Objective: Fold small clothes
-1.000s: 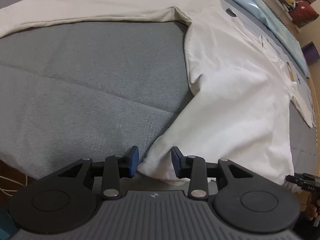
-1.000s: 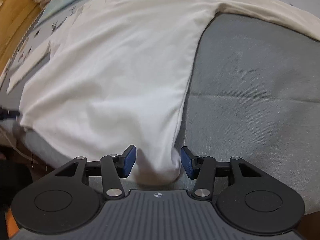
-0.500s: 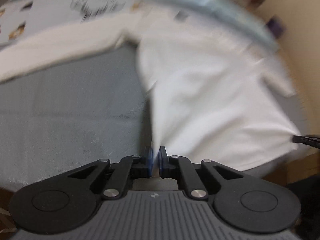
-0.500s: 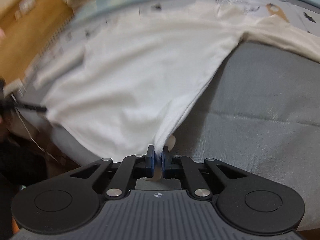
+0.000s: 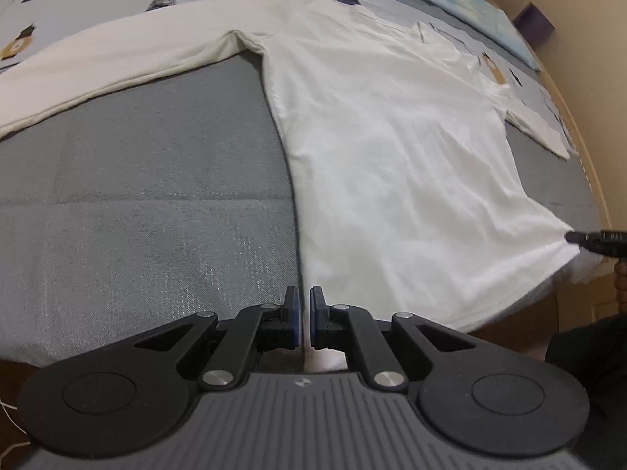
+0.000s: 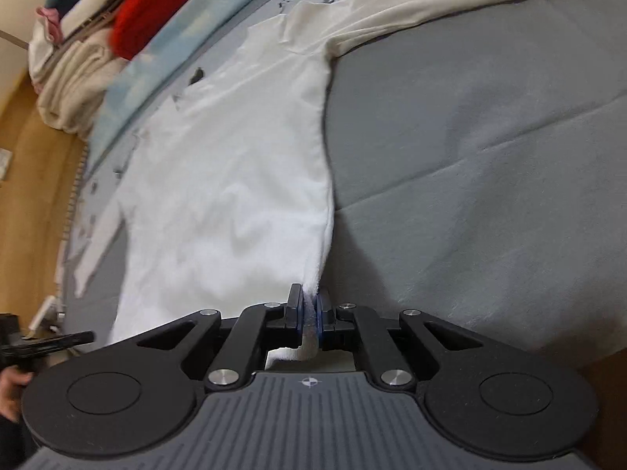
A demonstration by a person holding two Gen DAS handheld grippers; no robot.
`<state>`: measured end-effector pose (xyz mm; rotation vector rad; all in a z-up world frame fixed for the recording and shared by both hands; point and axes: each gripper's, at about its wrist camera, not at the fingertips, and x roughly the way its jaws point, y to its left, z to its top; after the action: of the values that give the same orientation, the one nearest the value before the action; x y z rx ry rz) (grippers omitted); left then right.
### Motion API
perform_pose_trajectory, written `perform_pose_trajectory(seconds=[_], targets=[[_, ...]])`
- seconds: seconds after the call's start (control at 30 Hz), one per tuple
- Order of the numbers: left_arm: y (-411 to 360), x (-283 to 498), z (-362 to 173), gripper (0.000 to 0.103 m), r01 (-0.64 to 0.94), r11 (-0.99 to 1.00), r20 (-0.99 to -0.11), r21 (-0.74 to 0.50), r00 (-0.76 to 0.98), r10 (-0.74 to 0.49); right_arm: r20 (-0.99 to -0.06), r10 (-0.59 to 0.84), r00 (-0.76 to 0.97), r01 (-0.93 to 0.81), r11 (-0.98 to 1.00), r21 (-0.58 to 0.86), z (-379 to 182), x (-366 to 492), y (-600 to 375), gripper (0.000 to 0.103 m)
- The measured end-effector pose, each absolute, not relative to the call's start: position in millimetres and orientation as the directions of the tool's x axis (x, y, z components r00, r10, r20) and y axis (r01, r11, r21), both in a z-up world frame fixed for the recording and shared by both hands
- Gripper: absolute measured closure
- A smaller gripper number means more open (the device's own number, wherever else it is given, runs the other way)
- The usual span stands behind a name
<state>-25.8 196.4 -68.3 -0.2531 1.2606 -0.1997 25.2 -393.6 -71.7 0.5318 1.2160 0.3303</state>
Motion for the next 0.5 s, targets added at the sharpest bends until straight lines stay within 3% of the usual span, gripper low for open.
perform_pose_trajectory(seconds=[0.17, 0.23, 0.3, 0.37, 0.43, 0.5], targets=[[211, -32, -55, 0.098, -0.012, 0.922, -0.861, -0.387, 0.363, -0.356, -0.753, 0.543, 0.372, 0.009, 0.809, 0.588, -65, 29, -393, 0.097], [206, -27, -57, 0.093, -0.022, 0.922, -0.864, -0.387, 0.358, -0.354, -0.719, 0.573, 0.393, -0.005, 0.783, 0.622, -65, 27, -397, 0.097], [198, -26, -67, 0.075, -0.034, 0.940, -0.899, -0.341, 0.303, -0.315, -0.742, 0.551, 0.382, 0.003, 0.802, 0.597, -69, 28, -396, 0.093], [189, -23, -78, 0.075, -0.019, 0.951, -0.925, -0.308, 0.242, -0.294, -0.801, 0.487, 0.348, 0.015, 0.852, 0.523, -77, 32, -390, 0.092], [180, -18, -89, 0.072, 0.006, 0.959, -0.941, -0.283, 0.191, -0.279, -0.849, 0.427, 0.311, 0.005, 0.893, 0.451, -84, 33, -384, 0.085], [172, -15, -94, 0.071, 0.026, 0.960, -0.946, -0.277, 0.167, -0.277, -0.870, 0.399, 0.290, -0.008, 0.910, 0.415, -89, 33, -379, 0.070]])
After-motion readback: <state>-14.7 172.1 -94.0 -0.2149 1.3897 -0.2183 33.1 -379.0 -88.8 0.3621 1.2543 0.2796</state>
